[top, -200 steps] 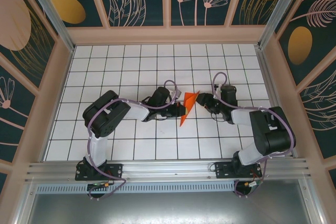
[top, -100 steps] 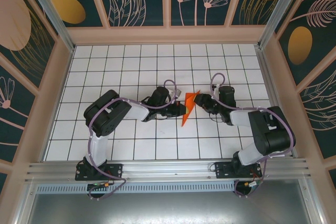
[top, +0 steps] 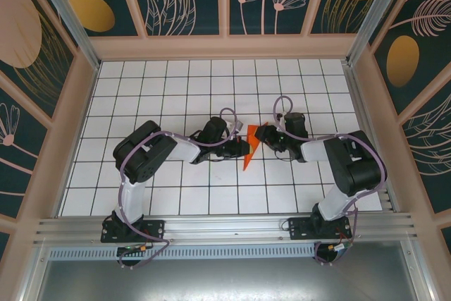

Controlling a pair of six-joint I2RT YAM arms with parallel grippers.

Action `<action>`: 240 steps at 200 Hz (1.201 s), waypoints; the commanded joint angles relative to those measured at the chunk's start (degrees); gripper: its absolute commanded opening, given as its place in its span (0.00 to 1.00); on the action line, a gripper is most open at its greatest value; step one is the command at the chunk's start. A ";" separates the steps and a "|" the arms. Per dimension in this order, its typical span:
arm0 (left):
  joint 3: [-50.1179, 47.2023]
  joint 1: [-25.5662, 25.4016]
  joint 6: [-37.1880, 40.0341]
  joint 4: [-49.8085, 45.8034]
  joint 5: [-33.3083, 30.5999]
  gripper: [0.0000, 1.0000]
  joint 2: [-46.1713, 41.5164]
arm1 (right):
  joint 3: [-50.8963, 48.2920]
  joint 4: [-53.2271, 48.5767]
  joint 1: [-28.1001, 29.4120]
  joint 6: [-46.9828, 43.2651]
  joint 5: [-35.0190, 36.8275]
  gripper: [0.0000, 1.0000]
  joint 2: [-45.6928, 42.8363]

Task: Fold a paper plane with a square sheet of paper (fold left side to right side)
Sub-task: Fold the wing for the fifth time at the center of the table.

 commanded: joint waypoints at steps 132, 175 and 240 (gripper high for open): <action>0.30 2.55 2.13 -1.68 0.32 0.42 -3.60 | 1.70 -3.66 0.37 0.16 1.16 0.45 2.69; 2.33 2.54 2.04 -1.74 1.69 0.45 -1.01 | 1.63 -3.93 0.38 -0.06 1.05 0.45 2.42; 4.56 2.57 3.48 -4.04 0.32 0.20 0.76 | 1.63 -4.36 0.44 -0.43 0.99 0.45 2.30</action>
